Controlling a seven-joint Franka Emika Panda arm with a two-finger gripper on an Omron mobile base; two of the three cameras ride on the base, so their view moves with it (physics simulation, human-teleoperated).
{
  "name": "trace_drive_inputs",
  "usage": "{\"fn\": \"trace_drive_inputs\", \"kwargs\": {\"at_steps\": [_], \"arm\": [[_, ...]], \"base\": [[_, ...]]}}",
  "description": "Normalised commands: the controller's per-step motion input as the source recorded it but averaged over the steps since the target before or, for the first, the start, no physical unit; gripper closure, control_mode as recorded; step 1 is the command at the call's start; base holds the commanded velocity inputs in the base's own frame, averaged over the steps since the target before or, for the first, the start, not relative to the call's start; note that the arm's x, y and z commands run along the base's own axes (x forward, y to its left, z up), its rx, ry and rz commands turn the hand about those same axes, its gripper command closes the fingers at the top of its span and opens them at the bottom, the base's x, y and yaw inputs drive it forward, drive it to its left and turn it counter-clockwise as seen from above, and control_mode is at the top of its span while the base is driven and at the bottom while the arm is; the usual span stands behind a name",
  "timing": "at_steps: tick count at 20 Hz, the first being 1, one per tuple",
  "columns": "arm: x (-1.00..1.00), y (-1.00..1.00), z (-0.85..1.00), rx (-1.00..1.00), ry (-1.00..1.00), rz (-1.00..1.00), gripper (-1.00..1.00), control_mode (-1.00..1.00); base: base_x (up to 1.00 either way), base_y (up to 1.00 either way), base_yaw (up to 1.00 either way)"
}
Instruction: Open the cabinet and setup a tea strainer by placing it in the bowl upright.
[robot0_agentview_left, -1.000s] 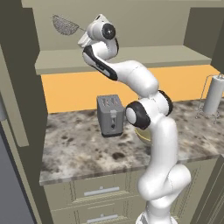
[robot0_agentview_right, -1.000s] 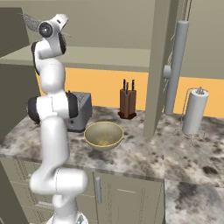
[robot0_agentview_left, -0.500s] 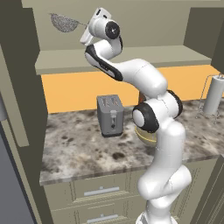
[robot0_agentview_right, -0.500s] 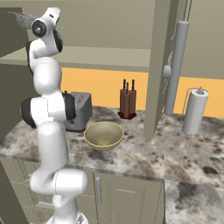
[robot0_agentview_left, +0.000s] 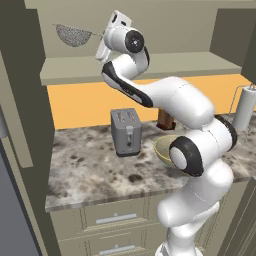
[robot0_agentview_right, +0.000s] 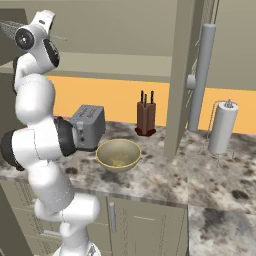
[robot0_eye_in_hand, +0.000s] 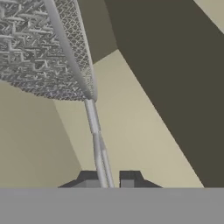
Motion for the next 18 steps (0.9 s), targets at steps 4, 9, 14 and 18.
{"fn": "trace_drive_inputs", "kwargs": {"at_steps": [4, 9, 14, 18], "arm": [[-1.00, 0.00, 0.00, -0.11, -0.06, 0.00, 1.00, -1.00], [-1.00, 0.00, 0.08, -0.08, 0.02, 0.00, 1.00, -1.00], [-1.00, -0.29, 0.02, -0.05, 0.19, -0.10, 1.00, -1.00], [-1.00, -0.62, -0.02, 0.00, 0.34, -0.30, 1.00, -1.00]], "base": [[0.00, 0.00, 0.00], [0.00, 0.00, 0.00], [0.00, 0.00, 0.00], [0.00, 0.00, 0.00]]}}
